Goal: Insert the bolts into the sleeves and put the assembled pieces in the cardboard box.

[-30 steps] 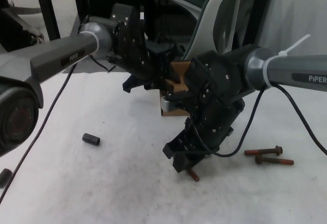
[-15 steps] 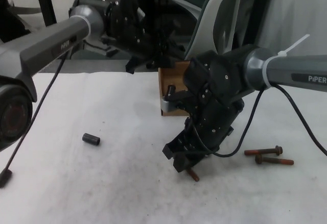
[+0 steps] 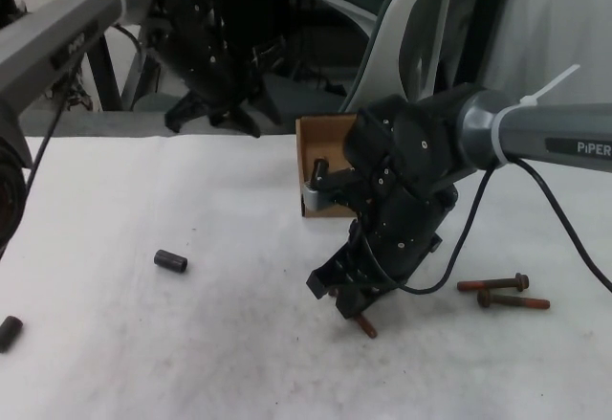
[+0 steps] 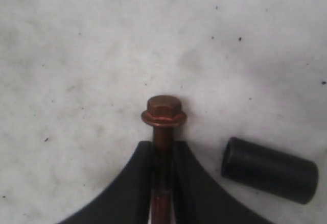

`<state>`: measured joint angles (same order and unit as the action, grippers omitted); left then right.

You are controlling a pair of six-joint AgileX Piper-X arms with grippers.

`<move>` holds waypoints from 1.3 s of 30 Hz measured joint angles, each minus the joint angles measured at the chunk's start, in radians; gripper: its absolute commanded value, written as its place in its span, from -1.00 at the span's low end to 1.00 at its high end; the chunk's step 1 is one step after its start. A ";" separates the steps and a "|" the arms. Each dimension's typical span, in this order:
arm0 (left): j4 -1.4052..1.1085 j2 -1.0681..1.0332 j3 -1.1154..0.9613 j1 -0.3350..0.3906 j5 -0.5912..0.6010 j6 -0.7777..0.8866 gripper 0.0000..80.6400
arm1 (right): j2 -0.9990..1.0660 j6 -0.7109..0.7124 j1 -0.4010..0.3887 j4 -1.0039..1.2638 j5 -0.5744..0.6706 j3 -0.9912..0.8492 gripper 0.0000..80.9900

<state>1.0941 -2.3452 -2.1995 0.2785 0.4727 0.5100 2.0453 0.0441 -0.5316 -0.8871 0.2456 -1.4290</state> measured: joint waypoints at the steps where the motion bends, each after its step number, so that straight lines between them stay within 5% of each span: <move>1: 0.016 0.005 0.000 -0.003 -0.014 -0.002 -0.23 | 0.000 0.000 0.000 0.000 0.000 0.000 -1.00; 29: 0.401 0.177 -0.003 0.001 -0.325 0.171 -0.23 | -0.316 0.000 0.000 0.058 -0.027 0.016 -0.99; 39: 0.448 0.234 0.088 0.049 -0.407 0.240 -0.23 | -0.565 -0.044 0.000 0.201 -0.029 0.341 -0.99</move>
<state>1.5419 -2.1116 -2.1113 0.3270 0.0660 0.7497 1.4805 0.0000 -0.5316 -0.6859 0.2169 -1.0880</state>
